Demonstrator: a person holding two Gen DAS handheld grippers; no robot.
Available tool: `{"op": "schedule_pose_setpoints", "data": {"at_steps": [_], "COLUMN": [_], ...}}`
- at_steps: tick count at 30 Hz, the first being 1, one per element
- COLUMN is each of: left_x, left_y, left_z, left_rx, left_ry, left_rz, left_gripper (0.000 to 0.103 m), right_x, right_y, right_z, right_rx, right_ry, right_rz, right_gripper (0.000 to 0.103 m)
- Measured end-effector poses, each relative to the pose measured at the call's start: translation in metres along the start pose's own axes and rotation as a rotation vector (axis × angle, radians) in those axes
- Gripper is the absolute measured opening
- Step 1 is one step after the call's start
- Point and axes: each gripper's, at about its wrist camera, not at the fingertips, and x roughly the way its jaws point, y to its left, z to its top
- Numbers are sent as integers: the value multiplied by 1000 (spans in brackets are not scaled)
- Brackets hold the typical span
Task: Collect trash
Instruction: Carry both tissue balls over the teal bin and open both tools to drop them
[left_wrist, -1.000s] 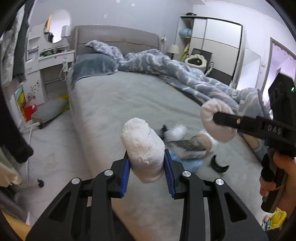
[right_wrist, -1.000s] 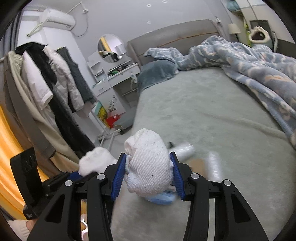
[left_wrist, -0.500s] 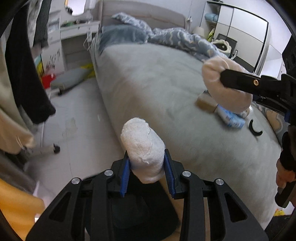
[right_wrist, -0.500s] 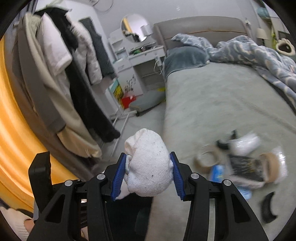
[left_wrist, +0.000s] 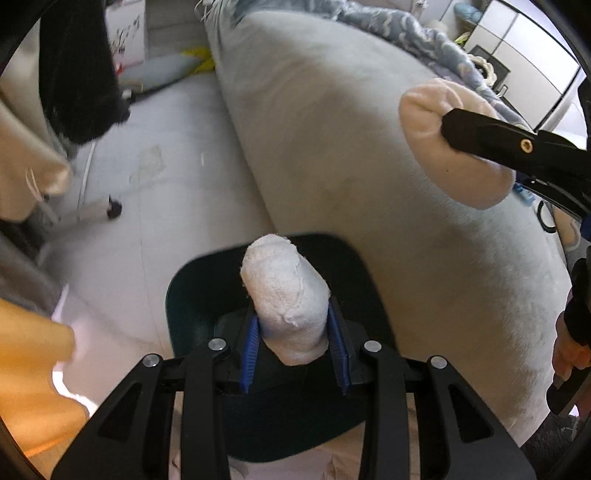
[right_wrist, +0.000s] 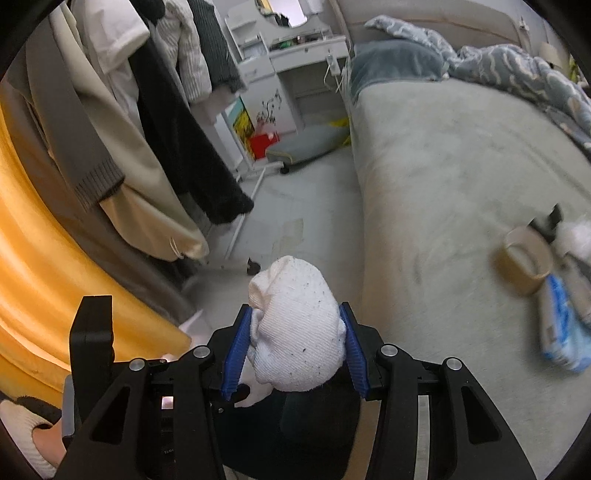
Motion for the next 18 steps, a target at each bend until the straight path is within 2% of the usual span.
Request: {"op": "schedule_pose_setpoints", "data": {"at_steps": [12,18], "left_x": [19,25], "left_y": [19,24], "left_z": [-22,-28], "left_rx": [-43,-51], "left_ry": [155,220], "left_rz": [-42,-52], "left_gripper": [39,49], "right_x": [45,64], "right_y": [10,14], "right_z": [-17,-25], "right_rx": [8,9], "right_ry": [143,203], "right_rz": [-27,-29], "right_gripper": [48,48]}}
